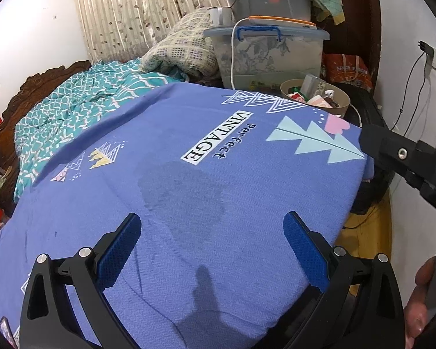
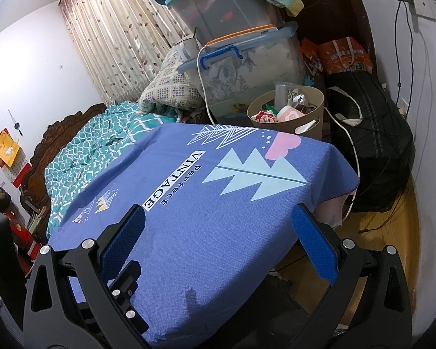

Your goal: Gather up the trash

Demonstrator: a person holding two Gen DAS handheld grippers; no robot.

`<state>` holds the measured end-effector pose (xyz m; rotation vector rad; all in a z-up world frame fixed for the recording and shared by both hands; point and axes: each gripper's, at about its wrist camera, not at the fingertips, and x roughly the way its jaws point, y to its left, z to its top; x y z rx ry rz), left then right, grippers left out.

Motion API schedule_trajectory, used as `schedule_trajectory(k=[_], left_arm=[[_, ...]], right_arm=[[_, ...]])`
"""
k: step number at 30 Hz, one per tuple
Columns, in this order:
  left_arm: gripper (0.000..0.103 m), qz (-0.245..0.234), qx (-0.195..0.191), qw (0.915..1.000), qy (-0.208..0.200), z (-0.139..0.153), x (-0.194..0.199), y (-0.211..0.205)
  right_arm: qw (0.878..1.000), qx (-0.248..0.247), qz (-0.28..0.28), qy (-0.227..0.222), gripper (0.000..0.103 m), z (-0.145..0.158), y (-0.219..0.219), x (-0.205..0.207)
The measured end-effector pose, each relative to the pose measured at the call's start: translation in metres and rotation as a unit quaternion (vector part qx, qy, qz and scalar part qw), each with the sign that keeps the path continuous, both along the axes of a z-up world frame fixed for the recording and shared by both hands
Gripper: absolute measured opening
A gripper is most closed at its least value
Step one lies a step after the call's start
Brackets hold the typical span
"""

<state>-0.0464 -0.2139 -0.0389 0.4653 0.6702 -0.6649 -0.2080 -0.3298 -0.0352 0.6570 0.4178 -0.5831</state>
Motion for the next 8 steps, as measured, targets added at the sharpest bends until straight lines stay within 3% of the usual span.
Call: schedule_trajectory(k=[8], left_arm=[[0.094, 0.005, -0.003, 0.9999, 0.009, -0.0014, 0.0034, 0.0034]], right_arm=[[1.0, -0.001, 0.0, 0.001, 0.1, 0.0001, 0.0005, 0.0001]])
